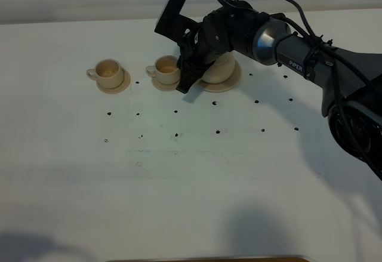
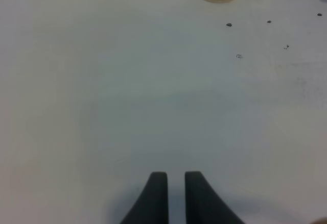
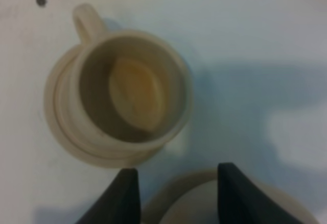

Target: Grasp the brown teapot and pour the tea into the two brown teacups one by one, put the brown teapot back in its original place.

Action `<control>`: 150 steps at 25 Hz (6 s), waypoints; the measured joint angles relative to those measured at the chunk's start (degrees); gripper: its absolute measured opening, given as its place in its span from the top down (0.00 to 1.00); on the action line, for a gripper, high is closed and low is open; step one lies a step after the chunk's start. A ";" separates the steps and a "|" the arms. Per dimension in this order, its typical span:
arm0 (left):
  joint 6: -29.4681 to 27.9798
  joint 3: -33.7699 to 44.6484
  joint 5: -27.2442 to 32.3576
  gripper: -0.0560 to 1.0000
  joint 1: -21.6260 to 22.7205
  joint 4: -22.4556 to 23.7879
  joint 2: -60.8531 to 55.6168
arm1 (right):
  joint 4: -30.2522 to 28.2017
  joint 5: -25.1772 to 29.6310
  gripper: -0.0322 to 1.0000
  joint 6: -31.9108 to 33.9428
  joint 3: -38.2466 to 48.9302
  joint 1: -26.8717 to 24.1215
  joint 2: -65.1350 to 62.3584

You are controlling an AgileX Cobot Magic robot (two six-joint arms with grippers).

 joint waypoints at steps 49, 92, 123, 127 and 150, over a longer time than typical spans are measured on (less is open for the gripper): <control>0.00 0.00 0.00 0.88 0.00 0.00 0.00 | 1.27 11.68 0.61 2.02 -7.34 3.27 1.60; 0.00 0.00 0.00 0.88 0.00 0.00 0.00 | 0.89 9.53 0.61 1.97 -7.34 3.27 2.56; 0.00 0.00 0.00 0.88 0.00 0.00 0.00 | -0.71 17.12 0.61 0.45 -7.34 3.27 3.33; 0.00 0.00 0.00 0.88 0.00 0.00 0.00 | -1.11 17.85 0.61 0.45 -7.34 3.27 2.99; 0.00 0.00 0.00 0.88 0.00 0.00 0.00 | -2.77 23.32 0.61 -0.16 -7.34 3.27 2.98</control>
